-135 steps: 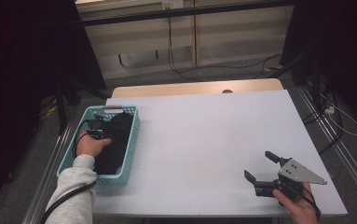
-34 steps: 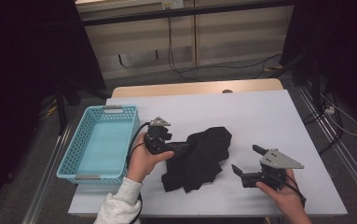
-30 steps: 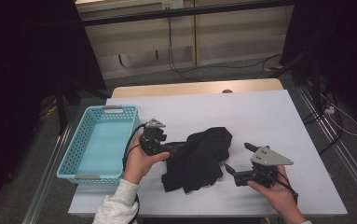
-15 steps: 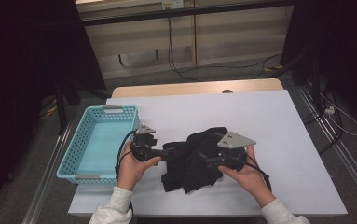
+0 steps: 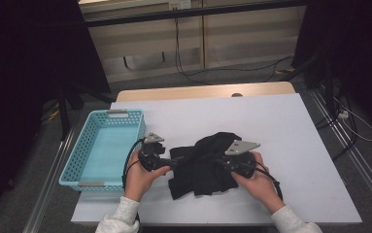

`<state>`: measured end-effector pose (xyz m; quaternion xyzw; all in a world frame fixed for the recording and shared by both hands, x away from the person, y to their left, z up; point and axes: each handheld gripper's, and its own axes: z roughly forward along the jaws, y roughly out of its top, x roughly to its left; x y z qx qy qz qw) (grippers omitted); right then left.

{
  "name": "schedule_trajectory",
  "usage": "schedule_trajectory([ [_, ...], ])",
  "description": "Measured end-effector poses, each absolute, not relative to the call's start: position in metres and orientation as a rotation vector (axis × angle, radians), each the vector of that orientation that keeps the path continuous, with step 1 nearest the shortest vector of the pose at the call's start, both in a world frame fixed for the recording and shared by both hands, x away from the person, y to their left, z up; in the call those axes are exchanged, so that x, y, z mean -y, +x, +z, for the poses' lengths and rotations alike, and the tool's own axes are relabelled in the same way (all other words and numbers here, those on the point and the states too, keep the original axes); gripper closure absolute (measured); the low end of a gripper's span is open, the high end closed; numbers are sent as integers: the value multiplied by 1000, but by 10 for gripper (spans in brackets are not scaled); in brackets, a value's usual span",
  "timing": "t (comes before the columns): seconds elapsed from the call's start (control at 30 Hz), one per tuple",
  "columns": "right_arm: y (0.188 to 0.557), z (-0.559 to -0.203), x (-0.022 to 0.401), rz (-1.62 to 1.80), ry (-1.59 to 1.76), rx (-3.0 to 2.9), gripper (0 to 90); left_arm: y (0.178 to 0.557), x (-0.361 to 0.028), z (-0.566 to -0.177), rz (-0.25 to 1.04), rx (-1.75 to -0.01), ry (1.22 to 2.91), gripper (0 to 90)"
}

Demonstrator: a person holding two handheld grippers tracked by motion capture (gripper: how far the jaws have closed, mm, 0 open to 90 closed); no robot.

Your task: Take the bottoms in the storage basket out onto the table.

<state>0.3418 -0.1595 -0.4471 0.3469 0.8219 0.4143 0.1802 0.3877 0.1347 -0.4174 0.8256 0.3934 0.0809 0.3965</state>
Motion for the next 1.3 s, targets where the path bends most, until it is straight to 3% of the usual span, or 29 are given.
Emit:
schedule_trajectory([
  [0.33,325,-440,230,1165,1138,-2176,863,394,-126,-422,190,-983,2098,168],
  [0.7,312,-443,249,1170,1165,-2143,836,400,-113,-425,193,-964,2119,169],
  [0.77,310,-442,250,1179,1169,-2130,772,401,-112,-425,199,-968,2120,170],
  [0.93,308,-438,250,1166,1164,-2050,450,403,-115,-428,202,-998,2119,194],
  [1.03,309,-433,248,1177,1164,-2017,340,404,-113,-434,193,-1007,2143,231],
  [1.3,309,-435,236,1181,1124,-2047,269,405,-109,-449,123,-1038,2174,452],
])
